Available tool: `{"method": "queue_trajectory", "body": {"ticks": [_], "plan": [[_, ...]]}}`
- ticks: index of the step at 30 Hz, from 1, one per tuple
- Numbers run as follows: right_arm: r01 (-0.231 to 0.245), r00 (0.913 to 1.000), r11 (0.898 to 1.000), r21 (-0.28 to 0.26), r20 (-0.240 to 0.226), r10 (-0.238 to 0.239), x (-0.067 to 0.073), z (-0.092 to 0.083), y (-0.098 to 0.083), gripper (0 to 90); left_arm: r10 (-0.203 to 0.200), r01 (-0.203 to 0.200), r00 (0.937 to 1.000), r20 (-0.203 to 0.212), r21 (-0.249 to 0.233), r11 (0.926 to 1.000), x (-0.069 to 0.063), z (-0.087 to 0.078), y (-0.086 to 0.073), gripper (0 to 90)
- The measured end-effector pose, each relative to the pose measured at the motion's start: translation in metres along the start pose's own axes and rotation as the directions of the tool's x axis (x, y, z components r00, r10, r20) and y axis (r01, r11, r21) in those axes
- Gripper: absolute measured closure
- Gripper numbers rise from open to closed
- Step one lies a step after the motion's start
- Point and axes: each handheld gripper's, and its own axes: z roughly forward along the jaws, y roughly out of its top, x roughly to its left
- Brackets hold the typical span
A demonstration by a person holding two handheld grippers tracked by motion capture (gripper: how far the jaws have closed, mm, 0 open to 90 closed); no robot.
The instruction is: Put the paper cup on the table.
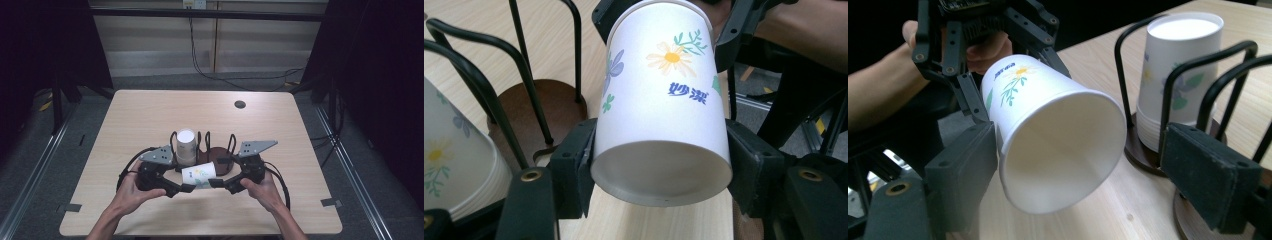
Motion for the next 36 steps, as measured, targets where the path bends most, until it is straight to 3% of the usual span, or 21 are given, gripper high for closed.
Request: {"method": "queue_trajectory", "body": {"ticks": [3,6,9,15,17,24,36], "plan": [[0.004,1.0000,1.000,-0.001,-0.001,-0.004,0.001,0.000,0.001,15.5,0.005,-0.005,0.9999,-0.011,0.000,1.0000,-0.003,0.000,0.003,37.4],[0.001,0.9995,1.000,-0.010,-0.031,-0.002,0.002,0.000,0.001,16.1,0.011,-0.011,0.9998,-0.018,0.000,0.9999,-0.005,0.000,0.003,37.4],[-0.005,0.9991,1.000,-0.019,-0.043,0.005,0.003,0.000,0.001,16.1,0.001,-0.001,1.0000,-0.008,-0.025,0.9997,-0.005,0.001,0.004,37.4],[-0.004,0.9992,1.000,-0.011,-0.040,0.003,0.003,0.001,0.001,17.5,-0.001,0.001,1.0000,0.003,0.002,1.0000,-0.004,0.010,0.003,37.4],[-0.013,0.9980,1.000,-0.022,-0.062,0.012,0.002,0.002,0.000,17.4,-0.007,0.007,0.9998,0.021,-0.017,0.9998,-0.005,0.011,0.004,37.4],[-0.008,0.9967,1.000,-0.020,-0.081,0.006,0.006,0.004,0.000,17.2,0.015,-0.015,0.9998,0.011,-0.025,0.9996,-0.010,0.006,0.006,37.4],[-0.011,0.9929,1.000,-0.016,-0.119,0.009,0.006,0.007,0.000,20.6,0.002,0.001,0.9991,0.042,-0.068,0.9977,-0.008,0.003,0.005,37.4]]}}
